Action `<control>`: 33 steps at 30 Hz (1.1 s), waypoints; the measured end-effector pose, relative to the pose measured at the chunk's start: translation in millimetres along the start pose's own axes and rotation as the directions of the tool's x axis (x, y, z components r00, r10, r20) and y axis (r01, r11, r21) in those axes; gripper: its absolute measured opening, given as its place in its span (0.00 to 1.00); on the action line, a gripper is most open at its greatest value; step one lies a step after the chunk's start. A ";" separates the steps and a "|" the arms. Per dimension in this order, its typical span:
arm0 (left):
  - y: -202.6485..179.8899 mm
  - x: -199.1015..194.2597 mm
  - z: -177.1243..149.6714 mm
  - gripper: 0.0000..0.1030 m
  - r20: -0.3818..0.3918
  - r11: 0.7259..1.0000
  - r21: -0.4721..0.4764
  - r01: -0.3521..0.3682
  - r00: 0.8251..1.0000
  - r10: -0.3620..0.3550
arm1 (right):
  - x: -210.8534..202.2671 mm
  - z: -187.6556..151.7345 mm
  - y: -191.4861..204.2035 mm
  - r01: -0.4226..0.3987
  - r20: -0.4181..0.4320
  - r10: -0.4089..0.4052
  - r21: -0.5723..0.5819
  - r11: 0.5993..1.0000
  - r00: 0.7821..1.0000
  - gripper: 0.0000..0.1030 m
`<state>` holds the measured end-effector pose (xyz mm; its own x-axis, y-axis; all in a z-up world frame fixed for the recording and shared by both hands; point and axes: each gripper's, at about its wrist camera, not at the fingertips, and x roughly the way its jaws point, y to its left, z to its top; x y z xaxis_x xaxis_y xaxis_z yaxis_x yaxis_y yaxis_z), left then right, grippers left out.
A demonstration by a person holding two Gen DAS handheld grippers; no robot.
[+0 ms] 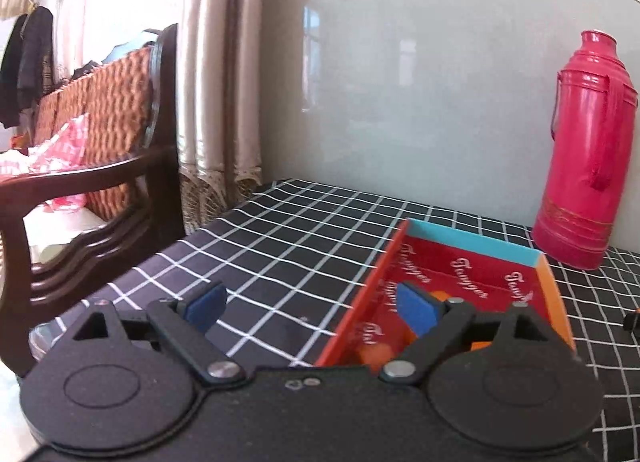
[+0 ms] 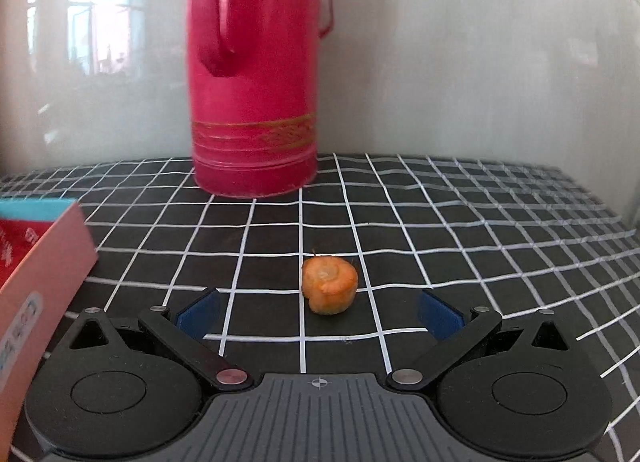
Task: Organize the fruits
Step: 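Reach the right gripper to the last carrot piece and close on it, then carry the carrot piece with the right gripper into the box, open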
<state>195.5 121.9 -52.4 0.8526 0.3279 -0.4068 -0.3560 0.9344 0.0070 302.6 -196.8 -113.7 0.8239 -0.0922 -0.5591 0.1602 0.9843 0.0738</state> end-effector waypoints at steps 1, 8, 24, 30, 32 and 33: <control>3.5 -1.1 -0.3 0.84 0.003 1.000 0.000 -0.006 1.000 0.006 | 3.6 1.7 -1.1 0.001 -0.006 -0.001 0.011 1.000 1.000 1.00; 20.6 -3.7 -3.9 0.85 0.013 0.999 -0.002 -0.042 0.999 0.042 | 17.5 8.7 5.7 0.004 -0.011 -0.004 -0.001 1.000 1.000 0.81; 34.4 3.3 -6.6 0.86 -0.001 0.997 -0.037 -0.070 0.998 0.070 | 11.4 7.2 21.9 -0.066 -0.003 0.066 -0.044 0.997 0.998 0.28; 40.4 3.7 -5.6 0.86 -0.009 0.994 -0.069 -0.089 0.996 0.088 | -19.9 8.9 41.4 -0.206 0.068 0.211 -0.073 0.976 0.975 0.28; 40.7 3.0 -5.4 0.86 -0.007 0.993 -0.072 -0.092 0.996 0.091 | -36.8 8.2 52.3 -0.280 0.102 0.290 -0.102 0.954 0.952 0.28; 40.7 2.5 -5.2 0.87 -0.005 0.993 -0.072 -0.091 0.996 0.091 | -43.5 8.0 57.2 -0.314 0.111 0.326 -0.113 0.943 0.939 0.28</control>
<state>181.1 160.0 -57.9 0.8145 0.4112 -0.4092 -0.4592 0.8881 -0.0218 280.3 -137.7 -78.5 0.8863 0.2177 -0.4088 -0.1693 0.9738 0.1516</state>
